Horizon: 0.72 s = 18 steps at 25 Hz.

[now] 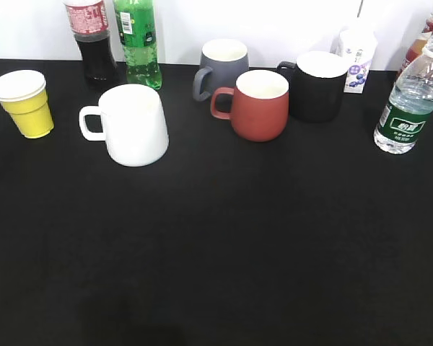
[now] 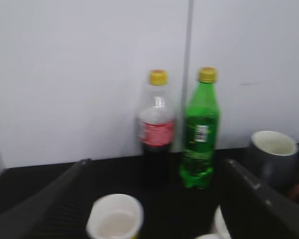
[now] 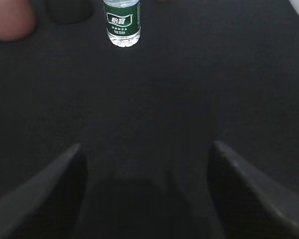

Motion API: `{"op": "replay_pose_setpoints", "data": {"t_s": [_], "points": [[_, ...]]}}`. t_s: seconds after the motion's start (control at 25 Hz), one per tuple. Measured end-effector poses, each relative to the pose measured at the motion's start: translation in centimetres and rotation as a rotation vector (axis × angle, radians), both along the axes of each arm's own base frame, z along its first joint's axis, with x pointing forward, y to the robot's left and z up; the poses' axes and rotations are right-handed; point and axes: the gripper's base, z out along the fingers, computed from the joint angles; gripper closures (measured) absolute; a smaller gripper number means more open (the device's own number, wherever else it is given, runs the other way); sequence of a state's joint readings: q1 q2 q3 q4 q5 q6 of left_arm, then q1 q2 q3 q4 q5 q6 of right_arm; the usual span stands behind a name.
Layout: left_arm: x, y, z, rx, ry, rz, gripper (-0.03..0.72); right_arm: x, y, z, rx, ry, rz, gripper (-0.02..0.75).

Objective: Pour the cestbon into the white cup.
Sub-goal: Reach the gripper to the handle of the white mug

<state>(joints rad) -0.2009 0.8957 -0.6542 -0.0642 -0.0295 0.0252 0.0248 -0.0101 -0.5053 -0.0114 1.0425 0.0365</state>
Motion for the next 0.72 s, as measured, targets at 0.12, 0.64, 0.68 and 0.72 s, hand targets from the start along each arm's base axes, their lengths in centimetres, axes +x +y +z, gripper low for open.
{"op": "replay_pose_setpoints", "data": {"t_s": [0.12, 0.64, 0.68, 0.72], "points": [[0.2, -1.2, -7.2, -0.055, 0.053, -0.020, 0.099, 0.0, 0.0, 0.0, 0.000, 0.000, 0.000, 0.164], [7.2, -4.5, -19.5, 0.061, 0.064, -0.086, 0.153, 0.0, 0.0, 0.0, 0.000, -0.001, 0.000, 0.164], [7.9, -4.6, -19.5, 0.060, 0.065, -0.083, 0.157, 0.0, 0.0, 0.0, 0.000, -0.001, 0.000, 0.164], [8.6, -4.8, -19.6, 0.061, 0.073, -0.080, 0.160, 0.0, 0.0, 0.0, 0.000, -0.001, 0.000, 0.164]]}}
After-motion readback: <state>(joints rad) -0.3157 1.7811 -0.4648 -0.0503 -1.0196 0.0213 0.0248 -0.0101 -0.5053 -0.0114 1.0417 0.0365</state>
